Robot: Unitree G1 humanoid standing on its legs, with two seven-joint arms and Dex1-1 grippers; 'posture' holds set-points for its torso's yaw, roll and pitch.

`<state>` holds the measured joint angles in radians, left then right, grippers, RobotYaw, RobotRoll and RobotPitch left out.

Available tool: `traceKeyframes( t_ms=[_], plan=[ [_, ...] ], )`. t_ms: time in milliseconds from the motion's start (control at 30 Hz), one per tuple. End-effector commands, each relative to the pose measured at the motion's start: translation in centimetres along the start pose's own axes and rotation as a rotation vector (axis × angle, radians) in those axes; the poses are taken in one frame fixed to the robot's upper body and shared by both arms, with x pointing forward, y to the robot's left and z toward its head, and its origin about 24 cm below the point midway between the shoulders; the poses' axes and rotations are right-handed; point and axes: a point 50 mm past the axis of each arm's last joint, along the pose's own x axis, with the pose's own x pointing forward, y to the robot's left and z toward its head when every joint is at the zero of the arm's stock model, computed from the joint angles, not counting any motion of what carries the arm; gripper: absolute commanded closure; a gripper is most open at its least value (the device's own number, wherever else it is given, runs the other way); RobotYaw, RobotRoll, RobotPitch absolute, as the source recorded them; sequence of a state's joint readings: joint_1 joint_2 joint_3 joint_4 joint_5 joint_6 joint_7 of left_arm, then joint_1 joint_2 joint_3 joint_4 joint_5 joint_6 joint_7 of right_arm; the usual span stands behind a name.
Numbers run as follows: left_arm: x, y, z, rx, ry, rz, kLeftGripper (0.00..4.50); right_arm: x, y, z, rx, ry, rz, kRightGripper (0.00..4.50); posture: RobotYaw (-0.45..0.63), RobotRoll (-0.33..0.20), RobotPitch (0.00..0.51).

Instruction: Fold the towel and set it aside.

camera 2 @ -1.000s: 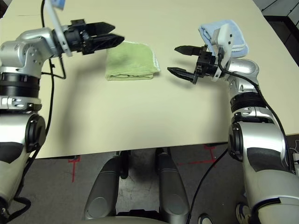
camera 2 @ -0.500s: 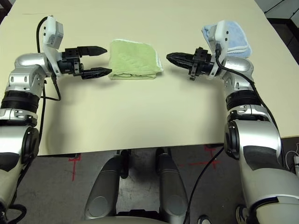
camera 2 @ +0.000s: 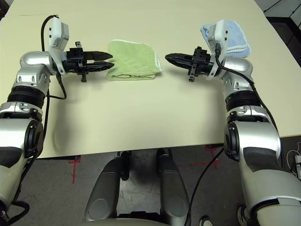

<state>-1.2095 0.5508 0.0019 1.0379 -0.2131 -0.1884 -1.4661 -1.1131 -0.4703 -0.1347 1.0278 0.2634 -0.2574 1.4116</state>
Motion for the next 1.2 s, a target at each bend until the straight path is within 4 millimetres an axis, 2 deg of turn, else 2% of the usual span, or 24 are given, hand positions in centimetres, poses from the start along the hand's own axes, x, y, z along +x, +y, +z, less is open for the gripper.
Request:
traceKeyframes(
  t_ms=[33, 167, 300, 600, 733, 833, 967, 1067, 1200],
  plan=[
    [1.1, 0.1, 0.0, 0.022, -0.002, 0.017, 4.47, 1.5, -0.3, 0.5, 0.034, -0.065, -0.051, 4.50, 0.00, 0.000, 0.290],
    [2.7, 0.3, 0.1, 0.008, -0.027, 0.058, 4.47, 3.6, -0.4, 0.5, 0.069, -0.073, -0.086, 4.50, 0.01, 0.000, 0.288],
    [4.2, 0.2, -0.2, -0.008, 0.008, 0.049, 4.47, 5.7, 0.1, 0.1, 0.068, -0.009, -0.055, 4.50, 0.02, 0.000, 0.288],
    [4.8, -0.1, -2.2, -0.037, 0.187, 0.073, 4.47, 8.4, 1.6, -2.2, 0.087, 0.165, -0.013, 4.50, 0.02, 0.000, 0.296],
    [3.8, -0.3, -3.7, -0.053, 0.274, 0.105, 4.47, 8.5, 2.2, -3.9, 0.124, 0.226, -0.056, 4.50, 0.01, 0.000, 0.300],
    [2.3, -0.5, -4.8, -0.062, 0.344, 0.121, 4.47, 7.9, 2.6, -5.3, 0.159, 0.266, -0.095, 4.50, 0.01, 0.000, 0.302],
    [1.3, -0.6, -5.2, -0.062, 0.368, 0.128, 4.47, 7.2, 2.8, -6.2, 0.176, 0.294, -0.119, 4.50, 0.02, 0.000, 0.307],
    [1.0, -0.4, -5.0, -0.058, 0.363, 0.127, 4.47, 6.8, 2.4, -5.9, 0.163, 0.296, -0.142, 4.50, 0.02, 0.000, 0.308],
    [1.0, 0.1, -4.0, -0.043, 0.319, 0.148, 4.47, 6.8, 0.7, -3.2, 0.119, 0.189, -0.173, 4.50, 0.02, 0.000, 0.309]
  ],
)
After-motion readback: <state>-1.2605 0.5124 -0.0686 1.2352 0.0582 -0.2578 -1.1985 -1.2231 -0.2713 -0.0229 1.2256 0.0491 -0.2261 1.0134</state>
